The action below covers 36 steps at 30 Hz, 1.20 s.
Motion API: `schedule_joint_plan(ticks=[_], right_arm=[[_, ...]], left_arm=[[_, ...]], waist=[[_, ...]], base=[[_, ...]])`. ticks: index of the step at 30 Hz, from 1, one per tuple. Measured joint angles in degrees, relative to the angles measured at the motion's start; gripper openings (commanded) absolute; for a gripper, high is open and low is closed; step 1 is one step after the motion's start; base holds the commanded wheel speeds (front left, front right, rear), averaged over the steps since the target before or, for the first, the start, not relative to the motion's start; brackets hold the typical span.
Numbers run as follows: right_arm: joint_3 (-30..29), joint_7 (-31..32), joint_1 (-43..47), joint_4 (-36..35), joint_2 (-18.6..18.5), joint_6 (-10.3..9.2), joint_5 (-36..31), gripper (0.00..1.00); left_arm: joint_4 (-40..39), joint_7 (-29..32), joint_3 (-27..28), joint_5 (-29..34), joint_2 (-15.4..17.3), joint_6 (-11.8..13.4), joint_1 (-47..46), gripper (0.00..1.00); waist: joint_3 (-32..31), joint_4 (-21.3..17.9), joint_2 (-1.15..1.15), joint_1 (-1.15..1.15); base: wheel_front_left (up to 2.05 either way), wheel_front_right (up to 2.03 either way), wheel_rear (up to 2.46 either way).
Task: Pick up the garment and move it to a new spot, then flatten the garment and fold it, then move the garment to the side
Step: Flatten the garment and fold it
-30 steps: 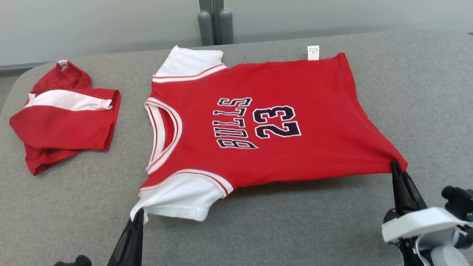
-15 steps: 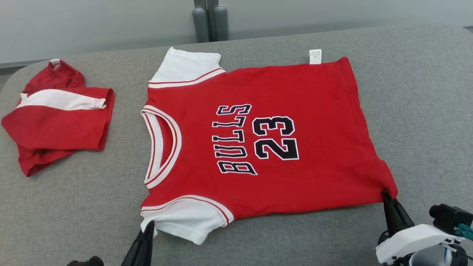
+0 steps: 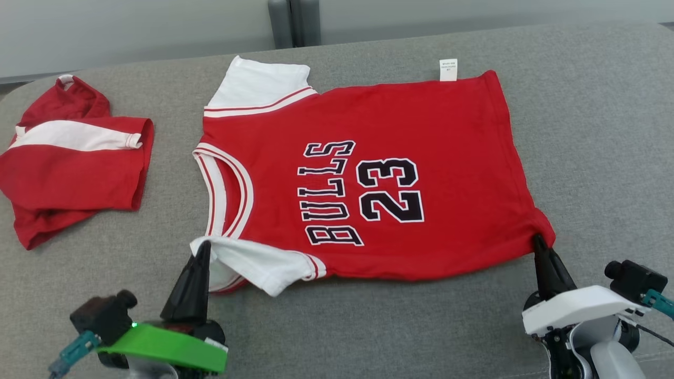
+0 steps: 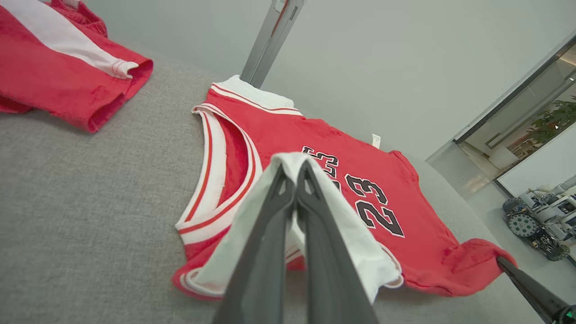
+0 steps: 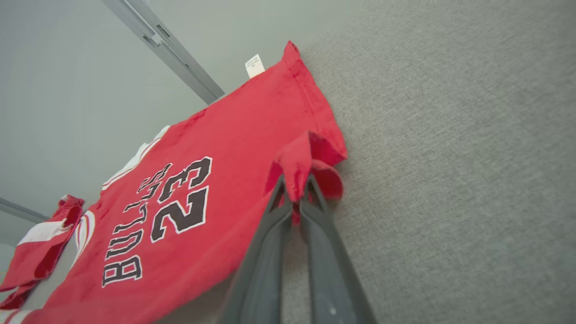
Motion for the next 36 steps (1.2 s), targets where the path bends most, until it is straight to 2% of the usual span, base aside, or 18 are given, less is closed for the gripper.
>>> schedule_joint_plan(ticks=[9, 16, 24, 25, 26, 27, 28, 29, 36], right_arm=[[0.46, -1.99, -9.09, 4.97, 0.21, 0.0, 1.9, 0.0], [1.22, -2.94, -16.97, 12.36, 0.42, 0.0, 0.77, 0.0], [2.89, -4.61, -23.1, 19.15, 0.46, 0.0, 1.03, 0.0], [3.19, -4.78, -23.84, 20.11, 0.48, 0.0, 1.03, 0.11], [3.43, -4.98, -24.46, 20.91, 0.49, 0.0, 1.03, 0.29], [3.67, -5.19, -24.96, 21.57, 0.48, 0.0, 0.96, 0.77], [3.85, -5.54, -25.62, 22.18, 0.49, 0.0, 0.71, 1.0], [3.91, -5.99, -26.32, 22.65, 0.53, 0.0, 0.65, 1.0], [3.41, -7.98, -29.35, 24.24, 0.52, 0.0, 0.75, 1.0]], left_arm=[[11.38, -1.05, 0.77, 0.33, -2.49, -0.66, -14.78, 0.0], [19.89, -1.81, 0.78, 1.79, -2.96, -0.84, -20.74, 0.0], [24.59, -2.99, 1.32, 2.36, -4.25, -1.43, -25.8, 0.0], [25.27, -3.04, 1.24, 2.55, -4.33, -1.47, -26.42, 0.0], [25.84, -3.07, 1.19, 3.08, -4.31, -1.55, -26.87, 0.0], [26.2, -3.27, 1.2, 3.44, -4.32, -1.58, -27.24, 0.31], [26.41, -3.47, 1.34, 3.64, -4.36, -1.58, -27.69, 0.83], [26.46, -3.49, 1.69, 3.88, -4.48, -1.58, -28.11, 1.0], [24.06, -3.75, 3.12, 5.32, -5.3, -1.91, -27.76, 1.0]], waist=[[2.85, -1.18, 0.0, 0.0], [5.95, -2.25, 0.0, 0.0], [8.99, -2.65, 0.0, 0.0], [9.24, -2.62, 0.0, 0.0], [9.44, -2.59, 0.0, 0.0], [9.58, -2.56, 0.0, 0.0], [9.71, -2.53, 0.0, 0.0], [9.78, -2.52, 0.0, 0.0], [8.8, -2.22, 0.0, 0.0]], base=[[0.0, 0.0, 0.0], [0.0, 0.0, 0.0], [0.0, 0.0, 0.0], [0.0, 0.0, 0.0], [0.0, 0.0, 0.0], [0.0, 0.0, 0.0], [0.0, 0.0, 0.0], [0.0, 0.0, 0.0], [0.0, 0.0, 0.0]])
